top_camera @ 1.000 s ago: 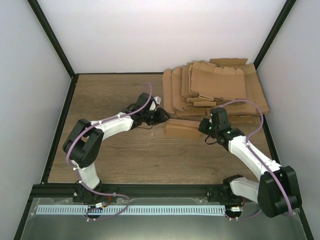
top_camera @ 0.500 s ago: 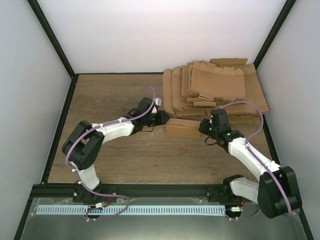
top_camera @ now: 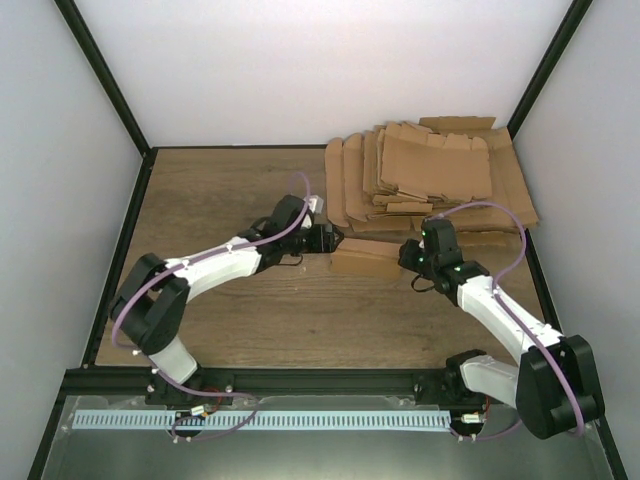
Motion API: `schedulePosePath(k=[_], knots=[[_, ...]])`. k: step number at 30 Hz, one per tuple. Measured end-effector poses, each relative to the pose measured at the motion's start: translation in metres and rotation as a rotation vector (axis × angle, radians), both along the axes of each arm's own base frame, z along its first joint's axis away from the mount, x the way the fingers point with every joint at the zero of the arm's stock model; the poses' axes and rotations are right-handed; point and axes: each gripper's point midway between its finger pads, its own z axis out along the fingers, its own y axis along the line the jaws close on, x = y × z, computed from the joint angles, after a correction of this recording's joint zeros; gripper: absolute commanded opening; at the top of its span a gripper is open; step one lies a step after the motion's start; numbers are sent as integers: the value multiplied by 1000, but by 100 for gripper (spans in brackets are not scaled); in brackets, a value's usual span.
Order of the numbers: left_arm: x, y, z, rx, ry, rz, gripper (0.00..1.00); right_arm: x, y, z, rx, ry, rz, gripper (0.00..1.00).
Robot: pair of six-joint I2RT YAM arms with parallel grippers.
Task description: Fold the paper box
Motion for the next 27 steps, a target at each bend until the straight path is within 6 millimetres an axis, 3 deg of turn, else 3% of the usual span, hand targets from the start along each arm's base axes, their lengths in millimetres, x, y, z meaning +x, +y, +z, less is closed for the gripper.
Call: schedulePosePath(k=[3,4,6,9,10,12,14,15,17,22,25,27], knots=[[0,4,27,-13,-67,-3,76,-1,-6,0,-41,9,-3,38],[0,6,36,-18,-90,-3,71,-2,-8,1,-58,15,-7,40],[2,10,53,-30,-125,-1,48,-1,-13,7,-91,12,-16,45],[7,10,72,-62,-155,-30,24,3,-16,30,-112,-38,-15,50],[7,9,77,-76,-155,-48,17,5,-15,39,-112,-66,-3,46],[7,1,86,-110,-150,-95,5,7,-7,59,-93,-122,41,27],[5,-10,95,-152,-152,-154,4,8,5,72,-62,-167,110,7],[3,-14,97,-170,-147,-175,4,8,13,77,-34,-180,151,1],[-3,-20,97,-199,-130,-216,4,7,31,76,24,-173,230,1],[-7,-23,94,-223,-100,-246,4,2,63,54,173,-77,366,1],[0,-11,89,-217,-92,-203,4,-1,68,56,244,-77,398,1],[6,7,80,-206,-80,-144,4,1,67,62,277,-92,409,1]])
